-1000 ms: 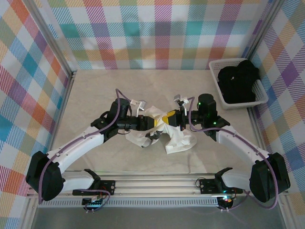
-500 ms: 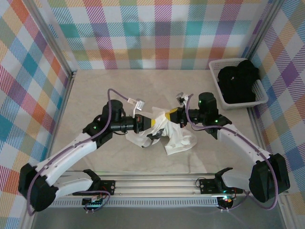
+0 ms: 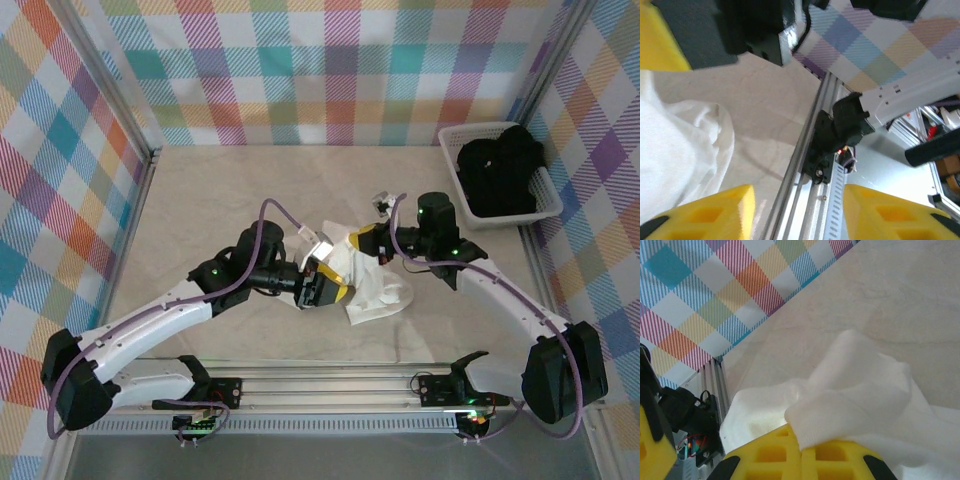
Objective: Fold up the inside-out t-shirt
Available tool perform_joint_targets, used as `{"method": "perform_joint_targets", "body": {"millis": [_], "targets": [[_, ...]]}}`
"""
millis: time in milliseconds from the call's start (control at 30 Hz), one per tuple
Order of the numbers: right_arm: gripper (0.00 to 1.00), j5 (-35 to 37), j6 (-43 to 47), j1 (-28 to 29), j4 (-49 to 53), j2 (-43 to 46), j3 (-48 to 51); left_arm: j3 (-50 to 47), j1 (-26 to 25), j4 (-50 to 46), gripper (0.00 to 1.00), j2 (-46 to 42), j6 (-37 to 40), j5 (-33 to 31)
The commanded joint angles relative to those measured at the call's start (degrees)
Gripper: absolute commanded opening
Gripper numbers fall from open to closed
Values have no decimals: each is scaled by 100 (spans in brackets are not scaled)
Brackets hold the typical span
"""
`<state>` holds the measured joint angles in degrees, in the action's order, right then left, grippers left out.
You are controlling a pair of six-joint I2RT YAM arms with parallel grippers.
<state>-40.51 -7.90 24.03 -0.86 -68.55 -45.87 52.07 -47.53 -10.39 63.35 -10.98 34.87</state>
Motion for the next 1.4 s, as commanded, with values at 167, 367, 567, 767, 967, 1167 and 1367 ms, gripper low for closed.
{"method": "perform_joint_targets", "body": {"millis": [167, 367, 567, 767, 967, 1167, 1367], "targets": [[0, -516, 221, -39, -589, 235, 330, -185, 840, 11, 63, -135, -1345, -1639], [0, -602, 398, -41, -861, 367, 579, -83, 1243, -46, 66, 511, -2052, -1447], [0, -613, 399, -39, -993, 378, 653, -59, 1178, 667, 66, 1338, -2527, -518], [0, -291, 302, -40, -938, 516, 632, -28, 1038, 1114, 26, 1690, -2622, -38], [2, 1251, 61, -20, 86, 767, 480, -453, 1290, 1744, 0, 22, -1648, -488], [27, 1948, 449, 537, 722, 925, 274, -873, 1281, 2661, 1, -922, -659, -216], [42, 1663, 776, 591, 977, 1536, 163, -820, 1273, 2437, 7, -787, -76, -19]]}}
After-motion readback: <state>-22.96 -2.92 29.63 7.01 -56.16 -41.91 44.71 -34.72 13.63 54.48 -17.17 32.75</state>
